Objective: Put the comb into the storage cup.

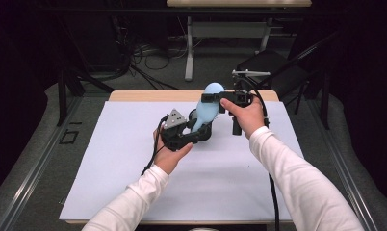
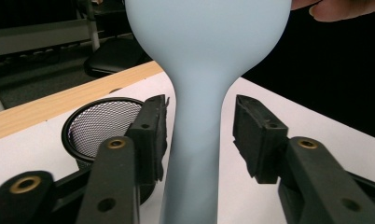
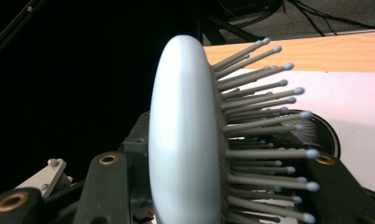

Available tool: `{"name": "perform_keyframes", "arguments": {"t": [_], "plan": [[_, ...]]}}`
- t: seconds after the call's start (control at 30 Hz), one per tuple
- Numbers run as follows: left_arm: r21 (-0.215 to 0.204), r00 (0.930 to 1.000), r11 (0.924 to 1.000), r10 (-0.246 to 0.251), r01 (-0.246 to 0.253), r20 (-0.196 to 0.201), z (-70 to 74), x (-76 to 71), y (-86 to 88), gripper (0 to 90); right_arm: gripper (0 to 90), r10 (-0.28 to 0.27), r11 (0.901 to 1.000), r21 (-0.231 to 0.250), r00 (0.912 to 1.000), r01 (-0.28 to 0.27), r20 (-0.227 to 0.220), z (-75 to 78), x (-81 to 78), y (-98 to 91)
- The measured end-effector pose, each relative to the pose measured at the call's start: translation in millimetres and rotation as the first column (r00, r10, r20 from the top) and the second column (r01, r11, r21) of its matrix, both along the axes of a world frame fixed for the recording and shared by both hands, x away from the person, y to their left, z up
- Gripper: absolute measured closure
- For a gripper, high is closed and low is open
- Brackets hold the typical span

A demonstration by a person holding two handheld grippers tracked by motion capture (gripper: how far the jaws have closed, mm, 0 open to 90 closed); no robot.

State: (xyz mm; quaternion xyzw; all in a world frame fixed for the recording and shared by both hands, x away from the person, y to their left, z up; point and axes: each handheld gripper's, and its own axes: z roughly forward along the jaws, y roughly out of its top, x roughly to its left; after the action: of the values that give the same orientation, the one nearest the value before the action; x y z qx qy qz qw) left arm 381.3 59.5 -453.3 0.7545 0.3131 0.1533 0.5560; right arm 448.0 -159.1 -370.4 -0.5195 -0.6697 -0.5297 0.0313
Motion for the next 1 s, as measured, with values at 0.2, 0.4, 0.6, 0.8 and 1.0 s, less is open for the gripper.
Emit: {"name": "perform_keyframes", "arguments": {"t": [0.2, 0.4, 0.6, 0.8, 1.0], "plan": [[-0.002, 0.9999, 0.9999, 0.013, -0.013, 0.006, -1.3, -2.2, 2.1, 48.7, 47.2, -0.008, 0.9999, -0.008, 0.9999, 0.008, 0.011, 2.8, -0.2, -1.2], [-0.02, 0.9996, 0.9994, 0.029, -0.029, 0.0, -2.1, -4.5, 6.5, 45.9, 47.2, -0.013, 0.9998, -0.015, 0.9996, 0.013, 0.026, 6.8, -0.2, -1.6], [-0.043, 0.9993, 0.9984, 0.035, -0.036, -0.011, -1.7, -6.0, 10.4, 42.6, 47.2, -0.018, 0.9996, -0.019, 0.9991, 0.019, 0.038, 9.9, 0.0, -1.7], [-0.06, 0.9984, 0.9967, 0.054, -0.055, -0.018, -1.9, -7.1, 16.5, 40.7, 47.2, -0.02, 0.9991, -0.037, 0.9986, 0.022, 0.05, 13.2, 0.4, -1.6], [-0.075, 0.9964, 0.9936, 0.083, -0.084, -0.021, -2.2, -7.8, 24.6, 39.1, 47.3, -0.027, 0.9985, -0.045, 0.9977, 0.03, 0.062, 19.0, 0.4, -2.4]]}}
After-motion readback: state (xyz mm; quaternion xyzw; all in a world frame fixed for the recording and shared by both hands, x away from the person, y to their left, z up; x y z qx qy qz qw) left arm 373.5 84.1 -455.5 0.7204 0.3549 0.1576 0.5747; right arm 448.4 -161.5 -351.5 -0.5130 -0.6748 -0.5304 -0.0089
